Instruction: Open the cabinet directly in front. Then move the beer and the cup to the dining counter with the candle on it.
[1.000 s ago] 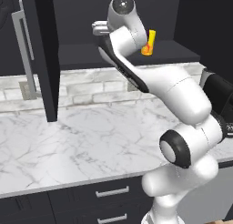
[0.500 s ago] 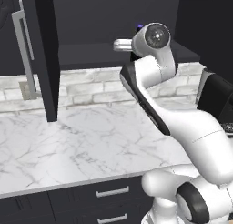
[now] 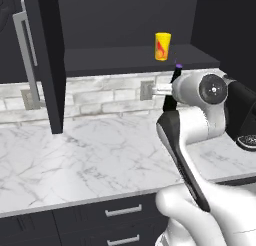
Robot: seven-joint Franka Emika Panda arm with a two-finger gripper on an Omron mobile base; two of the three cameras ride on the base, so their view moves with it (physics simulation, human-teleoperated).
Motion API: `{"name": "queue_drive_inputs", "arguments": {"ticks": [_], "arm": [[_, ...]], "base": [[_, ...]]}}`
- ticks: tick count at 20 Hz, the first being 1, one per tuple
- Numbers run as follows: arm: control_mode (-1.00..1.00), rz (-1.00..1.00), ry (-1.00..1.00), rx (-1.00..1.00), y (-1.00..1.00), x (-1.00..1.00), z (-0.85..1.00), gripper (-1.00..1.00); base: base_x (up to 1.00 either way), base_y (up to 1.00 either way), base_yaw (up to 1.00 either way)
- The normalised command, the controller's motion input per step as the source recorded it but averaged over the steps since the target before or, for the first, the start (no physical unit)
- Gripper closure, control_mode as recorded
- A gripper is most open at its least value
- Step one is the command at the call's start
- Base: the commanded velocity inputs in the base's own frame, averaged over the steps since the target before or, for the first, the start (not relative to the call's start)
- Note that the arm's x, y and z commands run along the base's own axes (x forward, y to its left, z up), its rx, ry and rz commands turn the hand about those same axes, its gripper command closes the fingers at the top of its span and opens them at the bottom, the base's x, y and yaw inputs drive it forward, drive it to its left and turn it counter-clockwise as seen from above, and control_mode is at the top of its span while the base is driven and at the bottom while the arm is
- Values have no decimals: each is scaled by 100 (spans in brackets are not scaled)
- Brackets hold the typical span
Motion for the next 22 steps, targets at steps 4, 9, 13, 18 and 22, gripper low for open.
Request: {"name": "queue_drive_inputs", "arguments": {"ticks": [4, 9, 13, 18, 22], "arm": [[-100, 16, -33, -4, 0, -74, -42, 100], [-100, 5, -38, 0, 0, -21, -12, 100], [-100, 0, -2, 0, 0, 0, -2, 100], [-100, 0, 0, 0, 0, -4, 0, 100], [-100, 5, 0, 0, 4, -66, -4, 100]], "base": [[0, 0, 0], [0, 0, 0], [0, 0, 0], [0, 0, 0], [0, 0, 0]]}}
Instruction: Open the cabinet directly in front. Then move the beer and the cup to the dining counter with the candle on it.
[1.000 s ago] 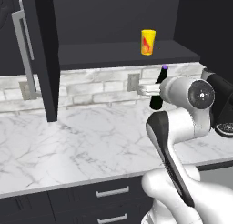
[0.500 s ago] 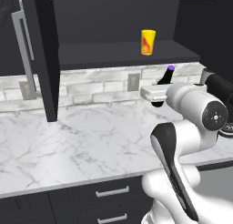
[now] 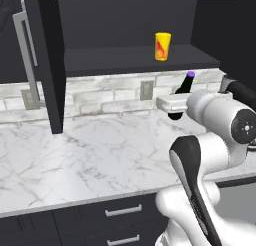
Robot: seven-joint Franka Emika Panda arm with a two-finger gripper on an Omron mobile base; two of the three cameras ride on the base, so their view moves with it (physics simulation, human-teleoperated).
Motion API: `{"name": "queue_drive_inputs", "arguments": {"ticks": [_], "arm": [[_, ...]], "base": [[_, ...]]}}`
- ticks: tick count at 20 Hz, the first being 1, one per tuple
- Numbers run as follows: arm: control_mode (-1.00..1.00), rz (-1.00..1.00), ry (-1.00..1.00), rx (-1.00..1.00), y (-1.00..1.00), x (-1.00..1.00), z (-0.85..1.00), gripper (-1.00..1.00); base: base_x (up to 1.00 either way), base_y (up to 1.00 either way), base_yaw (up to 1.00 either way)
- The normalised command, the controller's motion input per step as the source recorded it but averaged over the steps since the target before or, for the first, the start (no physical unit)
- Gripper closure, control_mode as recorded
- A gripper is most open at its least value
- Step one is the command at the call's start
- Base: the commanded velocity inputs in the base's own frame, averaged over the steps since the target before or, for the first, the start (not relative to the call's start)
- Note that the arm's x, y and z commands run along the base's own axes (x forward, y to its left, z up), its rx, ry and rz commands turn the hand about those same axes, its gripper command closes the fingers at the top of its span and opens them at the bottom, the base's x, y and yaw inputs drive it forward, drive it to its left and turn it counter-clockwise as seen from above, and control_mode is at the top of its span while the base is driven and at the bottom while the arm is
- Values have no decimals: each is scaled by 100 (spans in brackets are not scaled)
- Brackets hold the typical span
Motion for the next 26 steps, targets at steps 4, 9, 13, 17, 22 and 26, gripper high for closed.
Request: {"name": "queue_drive_inputs", "arguments": {"ticks": [4, 9, 13, 17, 22, 26], "arm": [[100, 0, 0, 0, 0, 0, 0, 100], [100, 0, 0, 0, 0, 0, 0, 100], [100, 0, 0, 0, 0, 0, 0, 100], [100, 0, 0, 0, 0, 0, 0, 100], [100, 0, 0, 0, 0, 0, 0, 100], [100, 0, 0, 0, 0, 0, 0, 100]], "base": [[-100, 14, 13], [-88, 17, 51], [-15, 4, 90], [0, 0, 94], [0, 0, 95], [0, 0, 95]]}}
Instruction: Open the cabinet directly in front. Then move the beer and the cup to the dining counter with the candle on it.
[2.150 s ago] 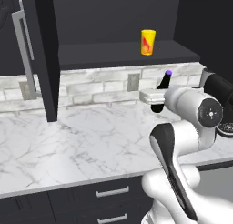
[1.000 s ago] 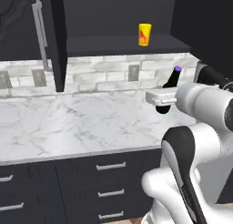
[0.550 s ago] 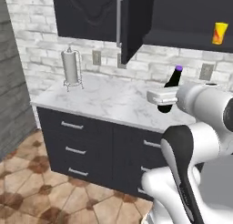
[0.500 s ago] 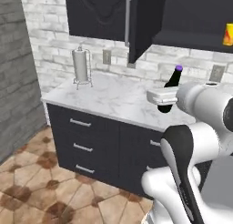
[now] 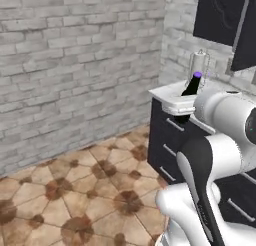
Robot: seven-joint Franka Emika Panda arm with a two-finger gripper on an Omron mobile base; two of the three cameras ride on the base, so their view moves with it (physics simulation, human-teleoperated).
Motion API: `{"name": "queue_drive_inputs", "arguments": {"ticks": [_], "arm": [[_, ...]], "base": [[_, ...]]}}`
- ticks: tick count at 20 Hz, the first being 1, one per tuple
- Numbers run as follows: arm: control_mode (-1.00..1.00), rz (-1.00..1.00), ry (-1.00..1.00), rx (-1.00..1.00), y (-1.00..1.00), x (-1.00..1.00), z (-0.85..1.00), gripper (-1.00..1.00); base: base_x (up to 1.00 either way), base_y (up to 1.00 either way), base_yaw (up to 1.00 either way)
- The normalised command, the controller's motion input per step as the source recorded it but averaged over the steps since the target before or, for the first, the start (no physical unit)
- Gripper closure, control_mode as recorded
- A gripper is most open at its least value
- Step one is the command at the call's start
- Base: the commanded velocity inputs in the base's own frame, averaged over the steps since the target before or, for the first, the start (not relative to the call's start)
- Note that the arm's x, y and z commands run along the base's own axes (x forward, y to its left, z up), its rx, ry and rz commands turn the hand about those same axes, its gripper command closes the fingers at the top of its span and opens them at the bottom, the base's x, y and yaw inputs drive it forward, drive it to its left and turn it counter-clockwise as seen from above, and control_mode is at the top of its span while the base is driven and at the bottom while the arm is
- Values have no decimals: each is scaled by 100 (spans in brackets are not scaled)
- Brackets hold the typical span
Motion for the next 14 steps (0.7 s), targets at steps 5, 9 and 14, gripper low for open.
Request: {"name": "queue_drive_inputs", "arguments": {"ticks": [5, 9, 14], "arm": [[100, 0, 0, 0, 0, 0, 0, 100], [100, 0, 0, 0, 0, 0, 0, 100], [100, 0, 0, 0, 0, 0, 0, 100]], "base": [[-2, 0, 97], [-2, 0, 97], [-15, 0, 93]]}}
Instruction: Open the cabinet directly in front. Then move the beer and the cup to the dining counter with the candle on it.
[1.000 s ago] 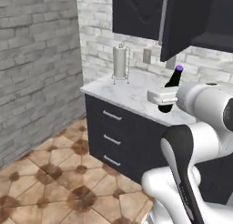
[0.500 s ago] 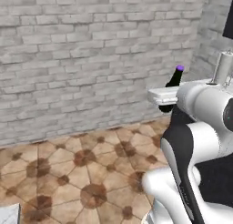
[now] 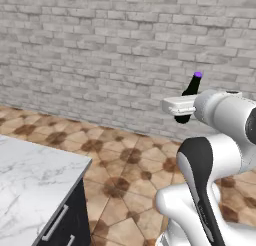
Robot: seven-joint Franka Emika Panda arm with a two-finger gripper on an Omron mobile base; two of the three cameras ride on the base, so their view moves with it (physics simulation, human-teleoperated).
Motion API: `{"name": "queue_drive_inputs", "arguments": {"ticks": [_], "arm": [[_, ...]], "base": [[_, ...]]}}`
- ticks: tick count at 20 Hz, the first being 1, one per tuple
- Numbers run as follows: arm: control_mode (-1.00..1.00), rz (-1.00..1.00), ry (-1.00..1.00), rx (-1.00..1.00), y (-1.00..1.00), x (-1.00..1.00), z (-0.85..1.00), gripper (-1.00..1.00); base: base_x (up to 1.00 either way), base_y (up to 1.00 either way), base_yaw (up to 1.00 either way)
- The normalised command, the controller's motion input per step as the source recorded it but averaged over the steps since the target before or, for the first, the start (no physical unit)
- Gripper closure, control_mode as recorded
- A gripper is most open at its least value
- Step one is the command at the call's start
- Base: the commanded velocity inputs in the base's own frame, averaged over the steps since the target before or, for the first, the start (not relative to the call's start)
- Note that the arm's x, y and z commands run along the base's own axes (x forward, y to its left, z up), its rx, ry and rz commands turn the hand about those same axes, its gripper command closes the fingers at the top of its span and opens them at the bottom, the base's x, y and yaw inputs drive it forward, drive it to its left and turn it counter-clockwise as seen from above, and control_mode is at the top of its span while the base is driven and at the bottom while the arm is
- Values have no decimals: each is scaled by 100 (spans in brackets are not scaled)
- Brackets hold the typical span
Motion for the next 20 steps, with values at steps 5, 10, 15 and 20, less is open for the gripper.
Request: {"name": "queue_drive_inputs", "arguments": {"ticks": [5, 10, 15, 20], "arm": [[100, 0, 0, 0, 0, 0, 0, 100], [100, 0, 0, 0, 0, 0, 0, 100], [100, 0, 0, 0, 0, 0, 0, 100], [100, 0, 0, 0, 0, 0, 0, 100]], "base": [[-53, -19, 76], [-16, -6, 86], [0, 0, 85], [0, 0, 74]]}}
